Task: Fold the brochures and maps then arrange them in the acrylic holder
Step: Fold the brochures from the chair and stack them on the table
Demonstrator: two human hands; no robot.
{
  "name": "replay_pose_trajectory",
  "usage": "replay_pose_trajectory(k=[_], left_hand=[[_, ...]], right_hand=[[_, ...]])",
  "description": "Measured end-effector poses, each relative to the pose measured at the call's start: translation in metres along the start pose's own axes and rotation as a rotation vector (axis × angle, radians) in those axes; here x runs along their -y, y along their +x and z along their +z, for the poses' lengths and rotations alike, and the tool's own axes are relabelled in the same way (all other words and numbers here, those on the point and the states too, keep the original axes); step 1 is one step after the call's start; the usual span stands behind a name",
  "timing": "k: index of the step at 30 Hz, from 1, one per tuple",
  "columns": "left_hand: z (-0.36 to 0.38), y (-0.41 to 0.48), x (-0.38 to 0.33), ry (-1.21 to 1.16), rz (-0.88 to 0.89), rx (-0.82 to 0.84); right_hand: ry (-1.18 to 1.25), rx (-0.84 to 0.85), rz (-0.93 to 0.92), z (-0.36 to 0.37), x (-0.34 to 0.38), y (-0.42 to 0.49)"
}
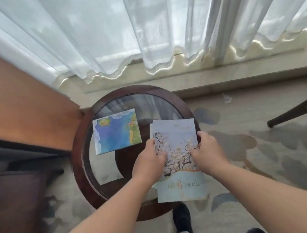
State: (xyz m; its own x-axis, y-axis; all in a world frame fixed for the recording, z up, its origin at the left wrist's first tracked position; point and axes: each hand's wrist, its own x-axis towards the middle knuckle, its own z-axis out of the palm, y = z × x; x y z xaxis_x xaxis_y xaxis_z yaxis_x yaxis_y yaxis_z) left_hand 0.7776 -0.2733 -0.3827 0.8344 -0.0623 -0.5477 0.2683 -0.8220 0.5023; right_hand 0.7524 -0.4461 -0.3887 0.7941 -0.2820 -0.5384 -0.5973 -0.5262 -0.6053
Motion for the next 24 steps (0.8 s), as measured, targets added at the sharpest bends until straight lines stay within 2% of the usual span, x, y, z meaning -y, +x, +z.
replay_pose_trajectory(k=[7,22,24], left_hand=[[0.024,0.042,0.029,0.069,-0.005,-0.042],[0.041,0.060,0.034,0.234,-0.004,-0.074],[0.041,0.060,0.030,0.302,0.034,-0.133]], right_hand=[[-0.106,0.025,0.049,0.046,-0.001,0.032],[-0.276,0.015,-0.040,0.048,-0.008,0.045],[-0.319,0.017,-0.069,0.046,-0.010,0.044]])
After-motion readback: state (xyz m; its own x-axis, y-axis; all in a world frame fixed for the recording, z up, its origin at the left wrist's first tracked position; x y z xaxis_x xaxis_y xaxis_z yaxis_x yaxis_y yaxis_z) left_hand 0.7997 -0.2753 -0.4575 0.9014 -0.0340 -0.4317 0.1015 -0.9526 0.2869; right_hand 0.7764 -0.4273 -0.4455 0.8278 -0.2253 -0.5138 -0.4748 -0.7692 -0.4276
